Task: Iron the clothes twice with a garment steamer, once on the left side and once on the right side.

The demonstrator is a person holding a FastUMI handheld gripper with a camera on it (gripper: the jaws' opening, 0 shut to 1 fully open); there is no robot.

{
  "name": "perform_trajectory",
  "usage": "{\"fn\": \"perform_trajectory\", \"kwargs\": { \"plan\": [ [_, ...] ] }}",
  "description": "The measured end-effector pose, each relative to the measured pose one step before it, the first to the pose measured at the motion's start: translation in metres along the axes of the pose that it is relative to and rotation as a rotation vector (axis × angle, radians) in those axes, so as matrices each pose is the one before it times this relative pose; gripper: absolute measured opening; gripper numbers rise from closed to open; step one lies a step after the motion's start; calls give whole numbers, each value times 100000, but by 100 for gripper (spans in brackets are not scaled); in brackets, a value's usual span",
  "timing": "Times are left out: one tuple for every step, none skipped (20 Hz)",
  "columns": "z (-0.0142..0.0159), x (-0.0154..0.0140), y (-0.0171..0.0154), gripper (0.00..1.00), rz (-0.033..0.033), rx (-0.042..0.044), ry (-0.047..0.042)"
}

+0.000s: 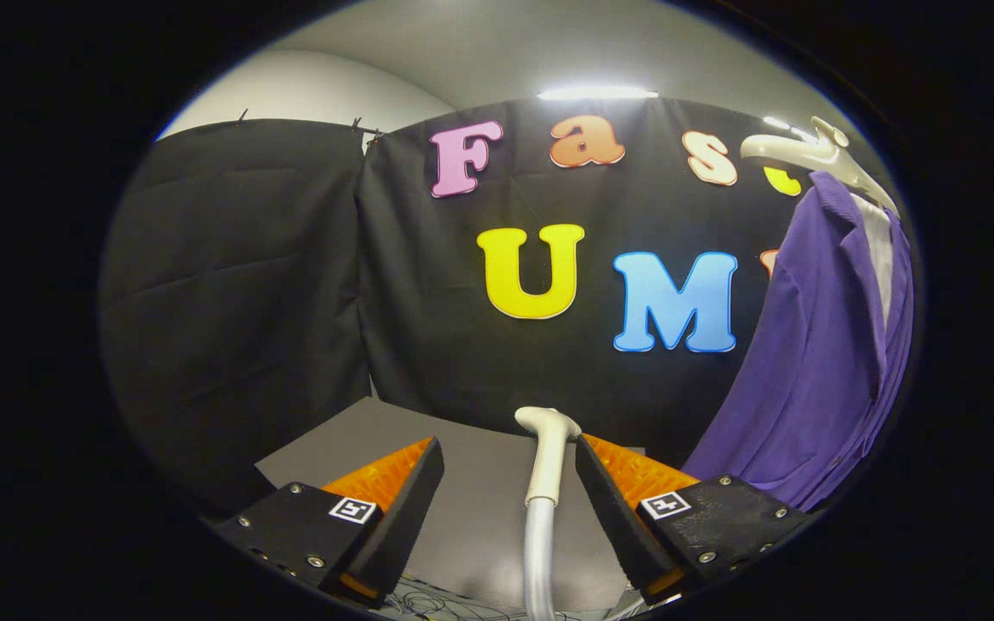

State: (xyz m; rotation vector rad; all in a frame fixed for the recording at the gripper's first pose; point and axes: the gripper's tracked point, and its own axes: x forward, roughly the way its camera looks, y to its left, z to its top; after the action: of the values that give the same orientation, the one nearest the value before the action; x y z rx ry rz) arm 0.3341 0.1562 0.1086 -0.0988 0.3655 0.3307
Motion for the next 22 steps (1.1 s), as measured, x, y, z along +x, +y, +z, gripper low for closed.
{"fn": "perform_trajectory", "kwargs": {
  "plan": [
    [-243, 1188, -320, 95, -274, 602, 2866],
    [41, 1389, -391, 95, -378, 275, 2627],
    [-135, 1288, -348, 95, -230, 37, 3185],
    [19, 1167, -369, 95, 374, 49, 2669],
    [-201, 987, -316, 95, -88, 610, 3008],
    [-75, 1113, -308, 95, 739, 857, 3187],
    [17, 1016, -328, 95, 595, 1343, 2246],
    [74, 1049, -471, 95, 277, 1285, 2104],
    [12, 859, -261, 95, 773, 1894, 1368],
    [202, 1168, -318, 95, 1088, 1708, 1492],
    [-269, 971, -620, 95, -519, 1905, 2099],
    [-51, 1030, -633, 95, -472, 1841, 1970],
    [-180, 939, -448, 95, -246, 1497, 2107],
    [-236, 952, -405, 95, 106, 1494, 2273],
    [-473, 817, -280, 94, 155, 1214, 2774],
    [-391, 764, 4, 93, 1729, 576, 3026],
    [-841, 569, 0, 93, 1992, 969, 2667],
    [-600, 506, 109, 92, 2024, 838, 2892],
    [-675, 354, 153, 91, 1202, 1083, 2048],
    [-308, 652, -85, 89, 181, -160, 1372],
    [-488, 767, -263, 88, -196, -439, 1385],
    [-426, 581, -104, 85, 1032, 249, 1838]
  ]
}}
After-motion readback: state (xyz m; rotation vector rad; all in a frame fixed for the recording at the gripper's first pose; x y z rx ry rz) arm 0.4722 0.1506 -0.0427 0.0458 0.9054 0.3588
